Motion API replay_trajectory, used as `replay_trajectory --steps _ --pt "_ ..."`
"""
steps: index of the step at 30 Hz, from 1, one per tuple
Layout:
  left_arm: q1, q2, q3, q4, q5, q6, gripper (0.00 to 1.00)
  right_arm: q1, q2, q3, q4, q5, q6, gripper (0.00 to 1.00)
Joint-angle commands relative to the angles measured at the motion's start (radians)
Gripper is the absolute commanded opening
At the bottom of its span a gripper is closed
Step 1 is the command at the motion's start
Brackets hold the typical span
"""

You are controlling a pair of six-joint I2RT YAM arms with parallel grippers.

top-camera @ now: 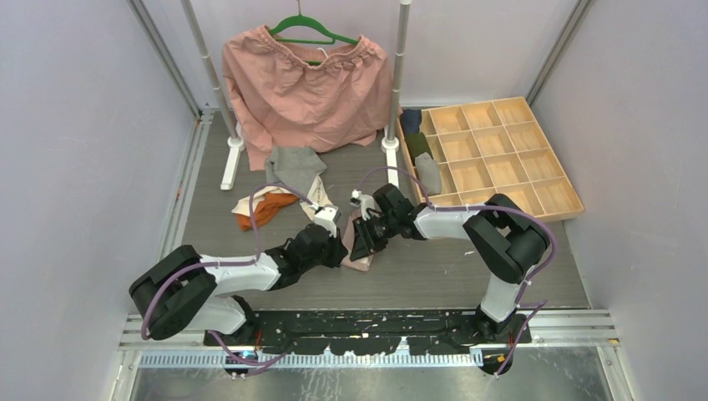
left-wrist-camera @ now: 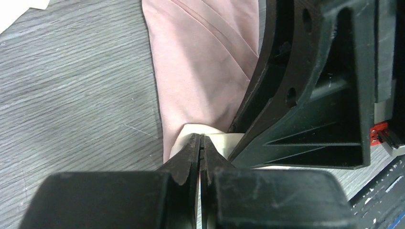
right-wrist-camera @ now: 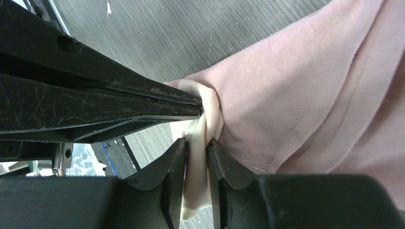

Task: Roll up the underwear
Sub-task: Roll the underwear to the center of the board.

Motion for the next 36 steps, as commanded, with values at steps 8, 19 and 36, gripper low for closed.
replay_trajectory --steps 8,19,36 --pt "0.006 0.058 -0.012 0.007 -0.044 -0.009 0.01 -0.003 -0.134 0.027 -0.125 0.158 -0.047 0.32" --pt "0.006 0.085 -0.008 0.012 -0.032 -0.012 0.01 -0.001 -0.164 -0.024 -0.161 0.223 -0.084 0.29" --pt "0.006 0.116 0.016 -0.034 0.054 -0.044 0.01 0.018 -0.392 -0.151 -0.107 0.432 -0.262 0.36"
